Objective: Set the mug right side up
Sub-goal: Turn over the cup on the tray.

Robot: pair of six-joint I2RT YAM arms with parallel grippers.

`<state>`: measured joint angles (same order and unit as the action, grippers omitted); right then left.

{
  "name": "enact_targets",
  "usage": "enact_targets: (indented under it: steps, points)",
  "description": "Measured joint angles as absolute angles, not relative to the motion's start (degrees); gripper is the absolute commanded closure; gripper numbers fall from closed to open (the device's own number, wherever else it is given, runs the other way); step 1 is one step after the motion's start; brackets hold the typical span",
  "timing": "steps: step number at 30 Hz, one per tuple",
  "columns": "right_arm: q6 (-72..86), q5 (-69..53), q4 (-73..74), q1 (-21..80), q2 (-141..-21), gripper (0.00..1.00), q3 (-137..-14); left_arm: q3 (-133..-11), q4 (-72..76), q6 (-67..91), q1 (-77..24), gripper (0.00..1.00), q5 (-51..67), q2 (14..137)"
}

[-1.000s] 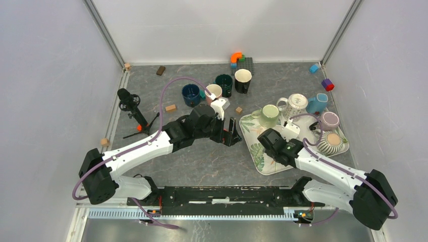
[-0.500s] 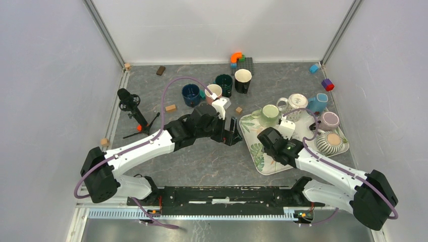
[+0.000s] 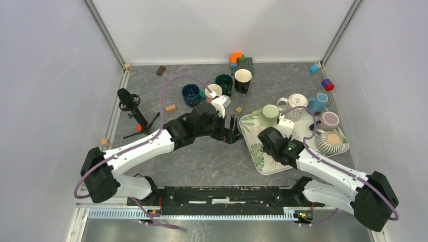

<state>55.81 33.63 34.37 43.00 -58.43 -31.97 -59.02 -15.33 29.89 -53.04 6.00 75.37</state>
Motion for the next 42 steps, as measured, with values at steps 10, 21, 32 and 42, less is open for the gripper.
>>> enact_targets:
  steps: [10,21,32,42]
  points:
    - [54.1,33.6,34.3,43.0,-58.4,0.40,-32.0,-59.2,-15.5,29.9,-52.8,0.00,5.4,75.1]
    - [53.1,33.5,34.3,43.0,-57.0,0.41,-32.0,-59.2,-16.2,29.9,-52.7,0.00,5.0,74.7]
    - [52.4,33.5,34.3,43.0,-56.6,0.42,-32.0,-59.2,-16.2,29.9,-52.7,0.00,5.0,74.7]
    - [51.5,33.2,33.6,43.0,-56.6,0.42,-32.0,-59.2,-16.2,29.9,-52.7,0.00,5.0,74.7]
